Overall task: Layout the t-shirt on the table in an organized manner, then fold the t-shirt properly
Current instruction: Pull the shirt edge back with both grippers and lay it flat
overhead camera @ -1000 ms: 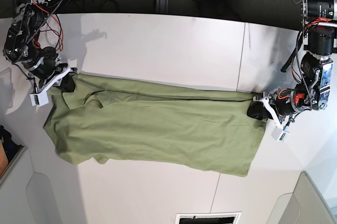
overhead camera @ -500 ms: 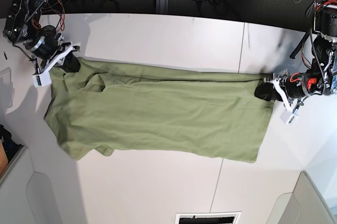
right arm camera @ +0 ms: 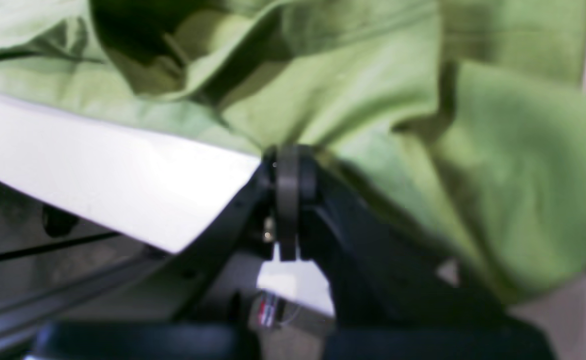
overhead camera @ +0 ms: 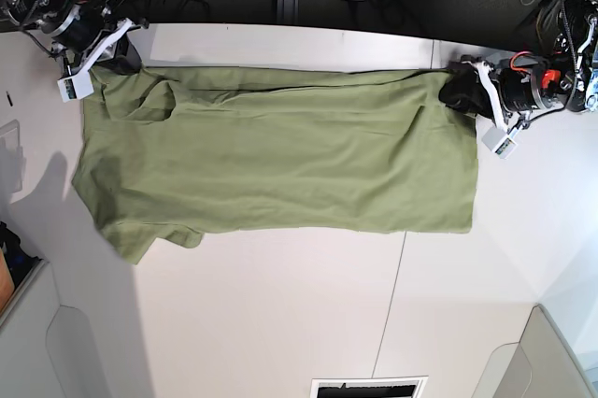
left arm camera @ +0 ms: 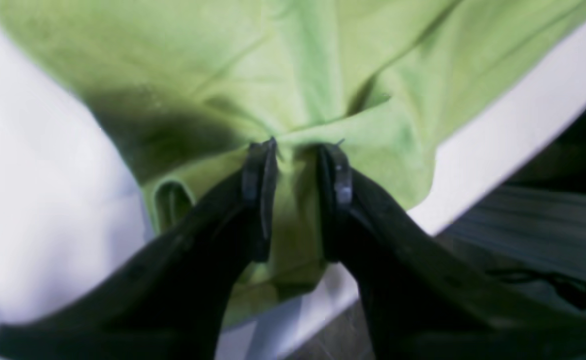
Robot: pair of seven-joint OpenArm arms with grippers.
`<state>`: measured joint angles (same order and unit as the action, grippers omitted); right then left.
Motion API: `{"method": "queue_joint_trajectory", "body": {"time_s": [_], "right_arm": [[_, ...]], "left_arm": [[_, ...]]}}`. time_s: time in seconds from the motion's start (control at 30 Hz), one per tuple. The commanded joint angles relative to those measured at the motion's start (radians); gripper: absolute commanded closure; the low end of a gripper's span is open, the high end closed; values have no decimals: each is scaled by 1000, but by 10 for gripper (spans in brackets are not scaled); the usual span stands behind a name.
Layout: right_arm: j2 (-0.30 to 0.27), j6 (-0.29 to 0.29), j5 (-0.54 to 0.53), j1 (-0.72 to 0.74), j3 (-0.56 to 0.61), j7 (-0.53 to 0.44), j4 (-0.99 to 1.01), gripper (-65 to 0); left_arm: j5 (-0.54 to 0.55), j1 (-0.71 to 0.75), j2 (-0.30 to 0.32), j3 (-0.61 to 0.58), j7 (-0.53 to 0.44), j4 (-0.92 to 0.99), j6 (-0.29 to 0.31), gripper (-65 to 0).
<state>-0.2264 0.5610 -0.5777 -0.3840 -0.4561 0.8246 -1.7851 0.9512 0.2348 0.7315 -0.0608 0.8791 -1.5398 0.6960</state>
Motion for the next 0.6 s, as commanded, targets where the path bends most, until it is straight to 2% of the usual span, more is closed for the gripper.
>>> {"method": "queue_joint_trajectory", "body": {"time_s": [0.0,0.23,0.37,0.53,0.57], "right_arm": [[-12,4,-19,-2,-18,-14,-27,0],[-12,4,-82,31,-93,-19,-42,0],[-13,4,-101,75,-148,-13,-42,0],[-52,3,-157,123,-196,-10,-42,0],[-63,3,-161,138,-198,-10,-42,-25]], "left_arm": [[-15,8,16,10,31,-22,2,-159],[-2,12,14,109,31,-63,2,-173],[48,12,14,235,31,-63,2,-241],[136,0,35,364,31,-63,2,-270],[138,-14,37,376,30,-63,2,-270]]}}
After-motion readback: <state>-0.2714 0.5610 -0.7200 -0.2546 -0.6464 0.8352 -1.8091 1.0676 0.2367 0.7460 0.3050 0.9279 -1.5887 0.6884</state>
